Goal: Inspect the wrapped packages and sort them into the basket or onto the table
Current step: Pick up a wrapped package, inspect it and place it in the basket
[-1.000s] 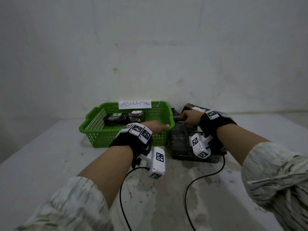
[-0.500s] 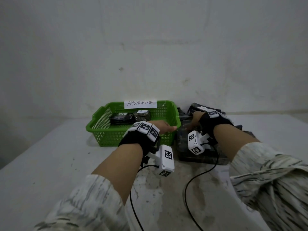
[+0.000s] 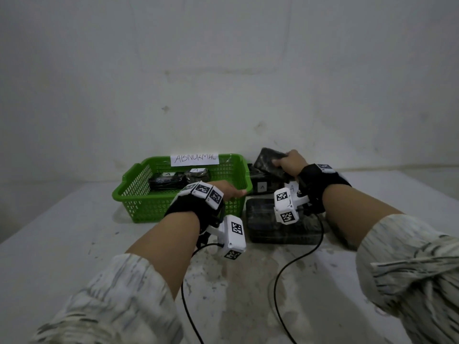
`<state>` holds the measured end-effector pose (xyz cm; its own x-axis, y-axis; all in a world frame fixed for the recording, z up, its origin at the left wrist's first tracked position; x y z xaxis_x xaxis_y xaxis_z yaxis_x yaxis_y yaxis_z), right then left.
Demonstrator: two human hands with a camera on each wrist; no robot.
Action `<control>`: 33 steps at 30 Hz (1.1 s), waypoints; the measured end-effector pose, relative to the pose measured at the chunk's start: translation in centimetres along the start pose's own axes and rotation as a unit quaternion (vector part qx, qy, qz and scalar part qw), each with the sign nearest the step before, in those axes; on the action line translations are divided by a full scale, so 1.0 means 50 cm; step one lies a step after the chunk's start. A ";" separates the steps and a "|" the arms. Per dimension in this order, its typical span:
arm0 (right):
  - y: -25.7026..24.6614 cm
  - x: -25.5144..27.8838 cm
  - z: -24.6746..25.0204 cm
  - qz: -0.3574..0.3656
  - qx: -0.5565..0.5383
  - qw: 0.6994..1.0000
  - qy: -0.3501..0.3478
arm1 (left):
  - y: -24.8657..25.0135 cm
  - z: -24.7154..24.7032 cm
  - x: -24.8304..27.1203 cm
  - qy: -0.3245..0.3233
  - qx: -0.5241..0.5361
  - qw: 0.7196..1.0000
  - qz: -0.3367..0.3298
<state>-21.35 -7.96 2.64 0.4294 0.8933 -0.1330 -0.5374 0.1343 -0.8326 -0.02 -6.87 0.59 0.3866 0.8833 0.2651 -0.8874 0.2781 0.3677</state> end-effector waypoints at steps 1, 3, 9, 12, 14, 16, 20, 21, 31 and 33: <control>-0.009 0.006 -0.004 0.017 -0.074 0.997 -0.005 | -0.001 0.001 -0.001 0.007 0.009 1.000 0.003; -0.027 0.026 -0.013 0.041 -0.188 0.981 -0.015 | -0.001 0.003 -0.006 0.024 0.065 0.998 -0.004; -0.059 0.089 -0.048 0.058 -0.351 0.930 -0.097 | 0.028 0.030 -0.012 0.121 0.421 0.896 -0.072; -0.069 0.119 -0.067 0.068 -0.370 0.914 -0.151 | 0.043 0.047 -0.012 0.132 0.540 0.825 -0.098; -0.071 0.135 -0.074 0.072 -0.345 0.920 -0.171 | 0.047 0.054 -0.008 0.135 0.577 0.797 -0.119; -0.071 0.143 -0.077 0.073 -0.329 0.924 -0.183 | 0.046 0.057 -0.007 0.135 0.580 0.791 -0.138; -0.078 0.150 -0.071 0.075 -0.330 0.925 -0.172 | 0.039 0.047 -0.006 0.096 0.574 0.798 -0.160; -0.079 0.149 -0.071 0.076 -0.333 0.925 -0.163 | 0.038 0.043 -0.006 0.090 0.570 0.802 -0.158; -0.079 0.177 -0.104 0.081 -0.339 0.927 -0.140 | 0.016 0.029 0.001 0.124 0.622 0.760 -0.142; -0.069 0.182 -0.111 0.073 -0.366 0.916 -0.147 | 0.008 0.027 0.005 0.126 0.623 0.759 -0.144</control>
<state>-11.56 -2.69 1.32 0.1197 0.9701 -0.2109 0.1024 -0.2234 -0.9693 0.05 -7.02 2.00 0.3203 0.9413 -0.1063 0.2109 0.0386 0.9768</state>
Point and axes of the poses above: each hand's wrist, its own x-axis away from the middle knuckle, its own z-axis out of the back of the hand, y = z × x, the point moved 6 cm from there along -x, towards the middle knuckle, and after that the axes turned 4 degrees about z, right-handed, at the moved point
